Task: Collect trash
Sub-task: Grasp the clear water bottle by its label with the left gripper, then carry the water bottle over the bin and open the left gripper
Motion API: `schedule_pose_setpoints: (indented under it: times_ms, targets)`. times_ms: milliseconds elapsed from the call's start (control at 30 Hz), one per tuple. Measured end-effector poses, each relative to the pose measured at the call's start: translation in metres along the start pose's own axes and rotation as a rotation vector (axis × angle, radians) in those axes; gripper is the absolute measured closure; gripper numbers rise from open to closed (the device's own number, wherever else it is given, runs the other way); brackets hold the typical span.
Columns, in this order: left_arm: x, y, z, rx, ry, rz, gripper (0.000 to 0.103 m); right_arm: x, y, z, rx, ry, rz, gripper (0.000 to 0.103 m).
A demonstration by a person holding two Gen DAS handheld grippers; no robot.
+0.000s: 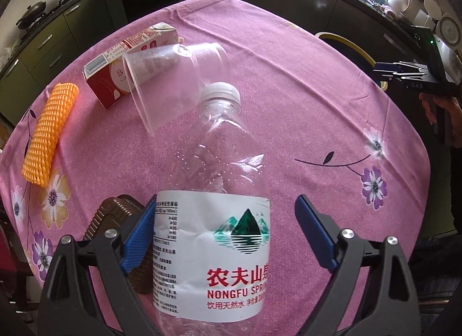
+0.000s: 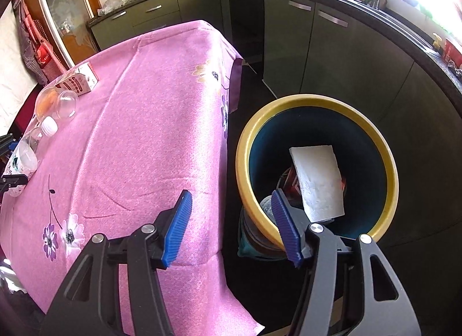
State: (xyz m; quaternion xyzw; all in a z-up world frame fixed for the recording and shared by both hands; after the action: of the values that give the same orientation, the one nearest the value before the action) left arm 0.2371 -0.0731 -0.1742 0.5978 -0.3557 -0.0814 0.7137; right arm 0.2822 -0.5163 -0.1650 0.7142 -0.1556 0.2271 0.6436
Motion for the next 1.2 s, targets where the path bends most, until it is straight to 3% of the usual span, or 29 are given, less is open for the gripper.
schedule_pose_setpoints:
  times_ms: [133, 300, 933, 1200]
  targets:
    - [-0.004, -0.009, -0.001, 0.014, 0.009, -0.042, 0.033, 0.0, 0.001, -0.001, 0.004, 0.0, 0.003, 0.046]
    - [-0.006, -0.009, -0.004, 0.034, 0.012, -0.052, 0.041, -0.001, 0.002, -0.003, 0.009, 0.001, 0.005, 0.046]
    - [0.006, 0.041, 0.02, 0.016, -0.022, 0.05, 0.042, -0.003, 0.003, -0.005, 0.024, -0.004, 0.004, 0.046]
    - [0.038, 0.066, 0.057, -0.041, -0.098, 0.12, 0.042, -0.005, 0.031, 0.008, -0.007, -0.025, 0.049, 0.046]
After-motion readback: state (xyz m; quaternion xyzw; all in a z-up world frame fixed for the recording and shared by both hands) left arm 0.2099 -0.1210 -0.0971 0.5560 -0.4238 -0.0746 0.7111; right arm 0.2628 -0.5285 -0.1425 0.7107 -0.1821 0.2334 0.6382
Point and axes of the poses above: each gripper's, at about its wrist camera, not at the fingertips, and y roughly against the way its jaws point, z to its right, x to its top, the point moved 6 cm from there along -y, roughly the way its jaws point, and after that the axes turned 1 degree about y, right-handed, at the moved point
